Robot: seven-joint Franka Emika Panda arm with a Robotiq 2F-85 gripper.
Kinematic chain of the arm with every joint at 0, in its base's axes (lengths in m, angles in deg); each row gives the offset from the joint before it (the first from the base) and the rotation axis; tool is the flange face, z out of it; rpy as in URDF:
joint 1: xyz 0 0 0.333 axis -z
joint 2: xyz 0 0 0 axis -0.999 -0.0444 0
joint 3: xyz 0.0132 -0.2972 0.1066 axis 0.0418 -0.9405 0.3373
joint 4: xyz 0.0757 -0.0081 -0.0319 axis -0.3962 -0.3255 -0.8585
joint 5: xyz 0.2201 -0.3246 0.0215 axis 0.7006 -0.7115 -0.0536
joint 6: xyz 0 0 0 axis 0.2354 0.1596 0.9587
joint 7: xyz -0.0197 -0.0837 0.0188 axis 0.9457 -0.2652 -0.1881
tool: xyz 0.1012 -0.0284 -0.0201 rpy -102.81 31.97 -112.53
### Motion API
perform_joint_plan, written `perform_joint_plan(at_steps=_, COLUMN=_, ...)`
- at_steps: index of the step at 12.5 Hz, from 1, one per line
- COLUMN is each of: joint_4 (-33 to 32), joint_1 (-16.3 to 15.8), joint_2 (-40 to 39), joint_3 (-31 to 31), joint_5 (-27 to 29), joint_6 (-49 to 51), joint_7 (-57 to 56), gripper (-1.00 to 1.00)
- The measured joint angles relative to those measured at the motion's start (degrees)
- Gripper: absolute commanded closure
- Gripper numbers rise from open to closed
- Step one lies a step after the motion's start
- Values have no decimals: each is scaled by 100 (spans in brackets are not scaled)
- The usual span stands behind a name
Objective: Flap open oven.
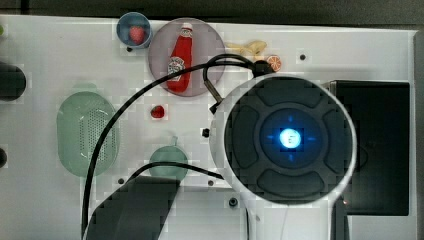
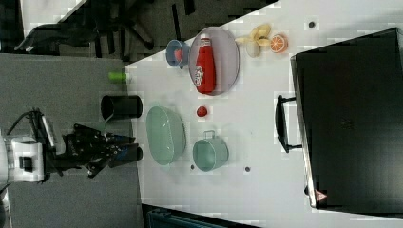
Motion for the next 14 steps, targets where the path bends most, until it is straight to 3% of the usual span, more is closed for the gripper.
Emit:
perform_joint_plan(at_steps=5, joint_4=-397, joint_1=-37, joint_2=-26, joint_3=-420, joint_5=17, joint_6=7, joint_7=-696, gripper=65)
perform_joint_plan(at_steps=9, joint_4=-811, joint_1=31, joint_2=-12, joint_3=-873, joint_5=-60, joint_6=-430, joint_7=-2521, gripper=65)
perform_joint_plan(at_steps=14, joint_4=-1298, joint_1=167, joint_2=-243, joint_3=-1911, joint_5=-65, joint_6=-1602, joint_7=-5002, gripper=65)
